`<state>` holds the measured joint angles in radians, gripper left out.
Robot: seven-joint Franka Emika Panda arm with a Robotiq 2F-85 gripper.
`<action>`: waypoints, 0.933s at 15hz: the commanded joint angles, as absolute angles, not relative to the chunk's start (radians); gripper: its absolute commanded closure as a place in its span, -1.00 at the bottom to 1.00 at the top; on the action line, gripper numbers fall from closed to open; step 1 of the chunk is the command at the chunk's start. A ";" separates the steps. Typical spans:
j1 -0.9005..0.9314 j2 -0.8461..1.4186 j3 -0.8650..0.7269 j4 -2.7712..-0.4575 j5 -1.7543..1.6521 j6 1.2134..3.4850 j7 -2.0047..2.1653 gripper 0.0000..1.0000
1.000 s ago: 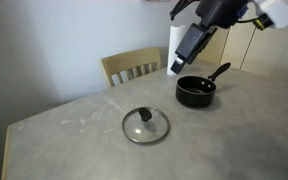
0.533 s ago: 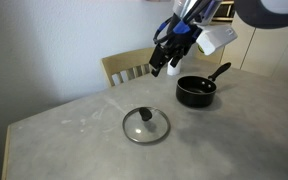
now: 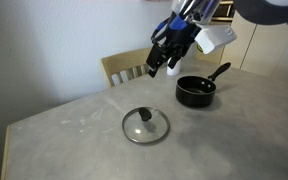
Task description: Pick up the lid and close the pot
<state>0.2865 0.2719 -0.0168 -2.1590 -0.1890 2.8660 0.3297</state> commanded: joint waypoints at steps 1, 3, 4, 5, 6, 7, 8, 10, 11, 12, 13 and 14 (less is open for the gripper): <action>0.219 0.301 0.123 -2.120 -0.011 2.862 0.192 -1.00; 0.208 0.324 0.169 -2.086 0.055 2.829 0.139 -1.00; 0.205 0.336 0.184 -2.068 0.073 2.809 0.119 -1.00; 0.203 0.348 0.193 -2.051 0.083 2.776 0.104 -1.00; 0.213 0.354 0.180 -2.035 0.066 2.733 0.111 -1.00; 0.214 0.366 0.177 -2.012 0.063 2.673 0.109 -1.00; 0.232 0.375 0.148 -1.988 0.028 2.608 0.144 -1.00; 0.235 0.406 0.140 -1.931 0.017 2.508 0.151 -1.00; 0.233 0.421 0.142 -1.903 0.019 2.473 0.141 -1.00; 0.232 0.443 0.143 -1.874 0.023 2.448 0.137 -1.00; 0.232 0.463 0.145 -1.847 0.029 2.425 0.138 -1.00; 0.239 0.485 0.142 -1.828 0.023 2.445 0.147 -1.00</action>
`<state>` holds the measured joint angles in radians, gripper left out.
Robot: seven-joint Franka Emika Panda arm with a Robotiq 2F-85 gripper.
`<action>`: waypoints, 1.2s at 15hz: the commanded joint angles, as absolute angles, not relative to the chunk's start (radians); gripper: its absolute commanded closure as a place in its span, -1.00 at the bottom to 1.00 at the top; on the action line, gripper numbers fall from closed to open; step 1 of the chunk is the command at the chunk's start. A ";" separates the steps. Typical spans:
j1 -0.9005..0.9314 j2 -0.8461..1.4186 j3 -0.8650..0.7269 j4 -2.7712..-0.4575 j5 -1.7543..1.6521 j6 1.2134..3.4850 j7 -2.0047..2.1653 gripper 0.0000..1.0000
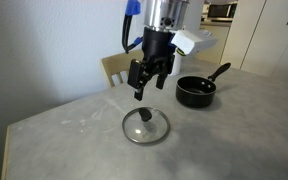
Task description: Pick up the lid and close the pot
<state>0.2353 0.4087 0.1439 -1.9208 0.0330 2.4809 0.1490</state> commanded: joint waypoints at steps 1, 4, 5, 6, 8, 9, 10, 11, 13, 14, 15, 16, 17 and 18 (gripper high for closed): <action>0.248 0.494 0.136 -1.823 0.013 2.502 0.157 -1.00; 0.240 0.461 0.144 -1.861 0.031 2.479 0.150 -1.00; 0.240 0.460 0.144 -1.861 0.031 2.479 0.150 -1.00; 0.234 0.473 0.153 -1.850 0.040 2.459 0.129 -1.00; 0.242 0.512 0.141 -1.826 0.034 2.433 0.158 -1.00; 0.244 0.526 0.137 -1.819 0.030 2.422 0.165 -1.00; 0.245 0.546 0.135 -1.808 0.033 2.410 0.175 -1.00; 0.250 0.565 0.126 -1.798 0.027 2.404 0.191 -1.00; 0.256 0.602 0.117 -1.771 0.028 2.397 0.218 -1.00; 0.260 0.619 0.112 -1.755 0.026 2.395 0.235 -1.00; 0.266 0.637 0.106 -1.738 0.026 2.399 0.257 -1.00; 0.274 0.653 0.099 -1.720 0.023 2.401 0.279 -1.00; 0.283 0.666 0.090 -1.703 0.018 2.402 0.301 -1.00; 0.287 0.682 0.086 -1.686 0.018 2.407 0.308 -1.00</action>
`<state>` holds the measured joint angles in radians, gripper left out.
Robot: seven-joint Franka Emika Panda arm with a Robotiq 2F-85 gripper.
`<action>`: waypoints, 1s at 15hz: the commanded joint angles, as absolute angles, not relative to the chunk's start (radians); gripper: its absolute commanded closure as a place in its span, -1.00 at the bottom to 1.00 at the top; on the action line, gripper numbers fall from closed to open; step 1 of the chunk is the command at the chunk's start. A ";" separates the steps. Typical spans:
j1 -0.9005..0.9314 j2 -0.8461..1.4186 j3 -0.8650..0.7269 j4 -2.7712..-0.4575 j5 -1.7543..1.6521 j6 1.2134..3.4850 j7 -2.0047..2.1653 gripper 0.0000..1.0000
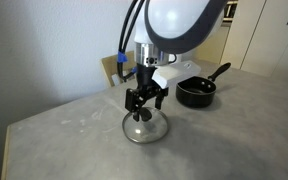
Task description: Pick up the lid and close the pot
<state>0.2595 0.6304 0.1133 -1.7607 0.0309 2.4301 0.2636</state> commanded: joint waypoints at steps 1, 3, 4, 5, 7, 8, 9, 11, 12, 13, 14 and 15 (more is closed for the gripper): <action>0.294 0.697 0.078 -1.668 0.012 2.414 0.316 -1.00; 0.310 0.720 0.059 -1.636 0.002 2.403 0.341 -1.00; 0.332 0.728 0.028 -1.624 -0.017 2.392 0.391 -1.00; 0.343 0.736 0.009 -1.616 -0.028 2.385 0.425 -1.00; 0.361 0.750 -0.020 -1.599 -0.054 2.364 0.482 -1.00; 0.364 0.755 -0.027 -1.594 -0.060 2.352 0.499 -1.00; 0.367 0.760 -0.030 -1.588 -0.062 2.338 0.517 -1.00; 0.359 0.763 -0.013 -1.579 -0.041 2.311 0.526 -1.00; 0.360 0.762 -0.008 -1.578 -0.036 2.298 0.532 -1.00; 0.362 0.759 -0.003 -1.576 -0.035 2.291 0.536 -1.00; 0.362 0.758 0.001 -1.575 -0.033 2.287 0.539 -1.00; 0.363 0.760 0.002 -1.572 -0.034 2.284 0.543 -0.50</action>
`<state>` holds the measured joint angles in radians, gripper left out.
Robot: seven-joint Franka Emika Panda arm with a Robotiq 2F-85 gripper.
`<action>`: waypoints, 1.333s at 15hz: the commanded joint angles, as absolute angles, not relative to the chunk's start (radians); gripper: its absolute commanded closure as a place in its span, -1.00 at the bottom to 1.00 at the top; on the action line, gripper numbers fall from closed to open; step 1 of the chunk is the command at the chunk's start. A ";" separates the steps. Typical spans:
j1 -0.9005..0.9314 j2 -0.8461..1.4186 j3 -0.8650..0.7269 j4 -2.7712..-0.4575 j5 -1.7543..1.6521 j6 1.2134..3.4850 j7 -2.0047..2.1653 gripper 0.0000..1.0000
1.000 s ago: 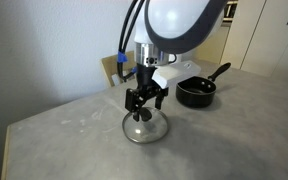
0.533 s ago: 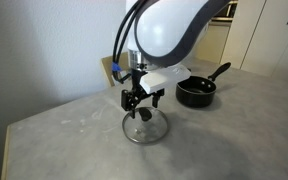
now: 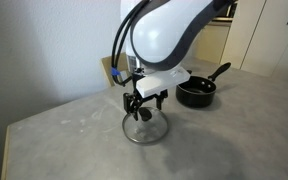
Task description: Pick up the lid and close the pot
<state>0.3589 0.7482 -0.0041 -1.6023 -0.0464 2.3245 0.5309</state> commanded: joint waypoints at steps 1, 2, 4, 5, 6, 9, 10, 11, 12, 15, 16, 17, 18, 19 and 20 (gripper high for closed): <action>0.364 0.760 0.005 -1.571 -0.034 2.282 0.540 -0.47; 0.367 0.760 0.005 -1.571 -0.037 2.281 0.542 -0.37; 0.370 0.761 0.006 -1.572 -0.039 2.289 0.538 -0.04; 0.370 0.761 0.006 -1.572 -0.039 2.290 0.536 0.09; 0.371 0.760 0.007 -1.573 -0.041 2.294 0.533 0.23; 0.374 0.762 0.006 -1.570 -0.047 2.298 0.529 0.65; 0.374 0.762 0.007 -1.568 -0.049 2.295 0.524 0.72; 0.373 0.761 0.009 -1.569 -0.049 2.296 0.520 0.72; 0.374 0.760 0.009 -1.569 -0.051 2.289 0.516 0.72; 0.366 0.741 0.029 -1.584 -0.057 2.273 0.443 0.72; 0.363 0.732 0.036 -1.590 -0.061 2.268 0.410 0.72; 0.364 0.722 0.037 -1.594 -0.071 2.258 0.384 0.72; 0.363 0.713 0.042 -1.598 -0.079 2.252 0.350 0.72; 0.361 0.703 0.046 -1.601 -0.087 2.243 0.323 0.72; 0.361 0.695 0.049 -1.601 -0.097 2.229 0.301 0.72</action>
<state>0.3762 0.7394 0.0290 -1.5923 -0.0707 2.2863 0.3780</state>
